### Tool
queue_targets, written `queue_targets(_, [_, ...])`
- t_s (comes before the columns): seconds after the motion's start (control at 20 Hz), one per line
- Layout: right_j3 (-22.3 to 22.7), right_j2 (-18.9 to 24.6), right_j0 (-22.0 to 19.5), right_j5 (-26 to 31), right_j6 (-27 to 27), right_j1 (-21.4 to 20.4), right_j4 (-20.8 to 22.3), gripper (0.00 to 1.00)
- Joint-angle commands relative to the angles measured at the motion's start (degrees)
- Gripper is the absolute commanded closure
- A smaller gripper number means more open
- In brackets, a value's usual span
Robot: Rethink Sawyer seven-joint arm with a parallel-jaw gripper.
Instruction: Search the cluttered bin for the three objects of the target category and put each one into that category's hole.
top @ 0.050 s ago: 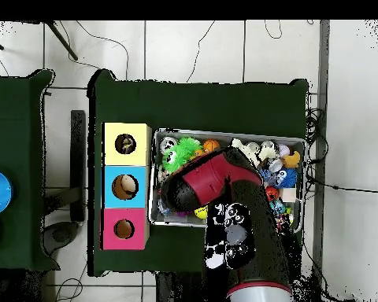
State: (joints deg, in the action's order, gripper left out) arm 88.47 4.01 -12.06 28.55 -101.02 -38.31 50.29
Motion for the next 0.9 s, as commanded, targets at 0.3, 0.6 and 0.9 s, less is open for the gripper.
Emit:
queue_targets(0.3, [-1.04,4.79,-9.05,-2.06,-2.16,7.26,-7.33,0.0])
queue_targets(0.6, [-1.16,8.16,-12.82,-1.94,1.08,10.57,-10.06,0.0])
queue_targets(0.9, [-2.73,9.76,-14.78,-1.54,2.68,13.85,-10.38,0.0])
